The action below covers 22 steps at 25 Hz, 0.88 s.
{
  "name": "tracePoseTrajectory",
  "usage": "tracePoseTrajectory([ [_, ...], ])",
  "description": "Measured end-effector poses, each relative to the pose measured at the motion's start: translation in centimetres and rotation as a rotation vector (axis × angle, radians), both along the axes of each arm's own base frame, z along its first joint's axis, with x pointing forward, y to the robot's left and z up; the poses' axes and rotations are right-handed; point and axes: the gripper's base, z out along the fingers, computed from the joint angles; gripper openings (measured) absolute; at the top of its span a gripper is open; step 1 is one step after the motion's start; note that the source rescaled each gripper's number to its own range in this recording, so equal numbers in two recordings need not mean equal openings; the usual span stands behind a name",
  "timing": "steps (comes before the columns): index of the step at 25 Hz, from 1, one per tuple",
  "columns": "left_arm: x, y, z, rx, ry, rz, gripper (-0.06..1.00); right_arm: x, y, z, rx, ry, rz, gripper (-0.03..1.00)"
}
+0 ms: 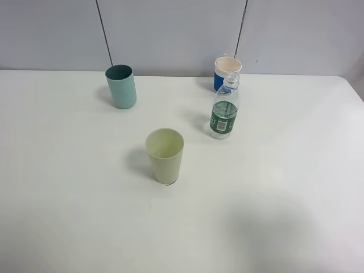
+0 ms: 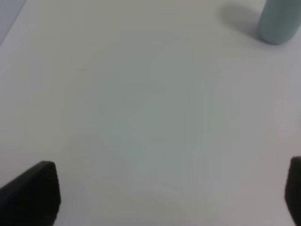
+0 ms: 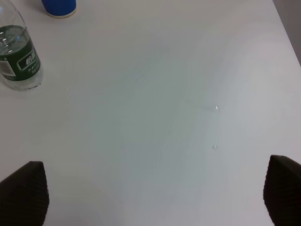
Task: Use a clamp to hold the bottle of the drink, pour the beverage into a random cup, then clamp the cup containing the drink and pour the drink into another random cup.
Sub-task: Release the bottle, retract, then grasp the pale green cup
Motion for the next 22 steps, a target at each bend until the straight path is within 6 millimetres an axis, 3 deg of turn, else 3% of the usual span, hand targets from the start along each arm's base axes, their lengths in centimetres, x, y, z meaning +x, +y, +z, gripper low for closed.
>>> tracePoseTrajectory([
  [22,0.00,0.00,0.00,0.000,0.000,0.000,0.90,0.00,0.00,0.00,0.006,0.000,-0.003,0.82],
])
